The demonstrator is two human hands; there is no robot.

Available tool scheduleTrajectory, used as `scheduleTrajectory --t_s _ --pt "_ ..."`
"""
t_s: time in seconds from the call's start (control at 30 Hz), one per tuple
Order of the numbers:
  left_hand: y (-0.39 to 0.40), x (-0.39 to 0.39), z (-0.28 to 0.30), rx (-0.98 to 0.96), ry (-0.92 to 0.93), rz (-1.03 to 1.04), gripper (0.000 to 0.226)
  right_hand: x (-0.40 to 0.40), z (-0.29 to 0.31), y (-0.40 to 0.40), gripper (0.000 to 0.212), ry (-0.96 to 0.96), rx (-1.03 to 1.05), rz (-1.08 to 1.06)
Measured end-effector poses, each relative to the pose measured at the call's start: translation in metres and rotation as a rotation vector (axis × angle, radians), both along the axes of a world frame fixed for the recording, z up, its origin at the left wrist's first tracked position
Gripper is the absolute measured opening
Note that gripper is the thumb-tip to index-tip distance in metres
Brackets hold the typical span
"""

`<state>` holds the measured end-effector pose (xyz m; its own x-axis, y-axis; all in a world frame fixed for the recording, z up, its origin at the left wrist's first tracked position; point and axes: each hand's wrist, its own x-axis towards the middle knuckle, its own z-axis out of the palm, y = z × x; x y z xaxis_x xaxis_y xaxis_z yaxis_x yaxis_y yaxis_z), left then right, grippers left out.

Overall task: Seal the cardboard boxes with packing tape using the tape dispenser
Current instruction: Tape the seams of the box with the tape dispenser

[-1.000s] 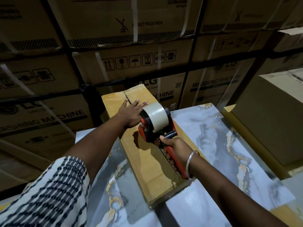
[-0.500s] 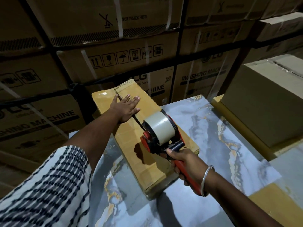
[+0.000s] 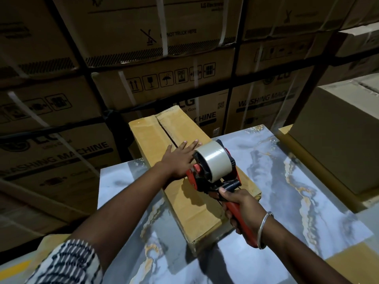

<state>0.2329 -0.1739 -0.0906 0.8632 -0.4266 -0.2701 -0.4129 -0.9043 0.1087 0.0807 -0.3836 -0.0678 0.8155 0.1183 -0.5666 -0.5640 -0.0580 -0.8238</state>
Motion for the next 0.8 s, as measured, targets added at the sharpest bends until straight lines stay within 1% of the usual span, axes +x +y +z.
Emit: scheduleTrajectory --t_s 0.23,0.33,0.4,0.47,0.63,0.8 --pt "0.006 0.022 0.002 0.057 -0.034 -0.007 0.078 0.019 -0.001 0.01 0.05 0.004 0.024 -0.018" --pt "0.007 0.03 0.011 0.1 -0.099 -0.039 0.07 0.035 0.001 0.015 0.05 -0.012 0.027 -0.005" --pt "0.011 0.033 0.01 0.025 -0.101 -0.036 0.063 0.045 0.001 0.017 0.05 -0.014 0.031 0.008" --pt "0.017 0.033 0.007 -0.048 -0.049 0.005 0.06 0.049 0.001 0.018 0.05 -0.015 0.028 0.02" --pt "0.016 0.033 0.015 0.086 -0.008 0.039 0.058 0.045 0.004 0.018 0.052 -0.008 -0.001 0.017" --pt "0.015 0.033 0.011 0.111 -0.005 0.062 0.06 0.028 0.014 0.013 0.048 0.026 -0.033 0.01"
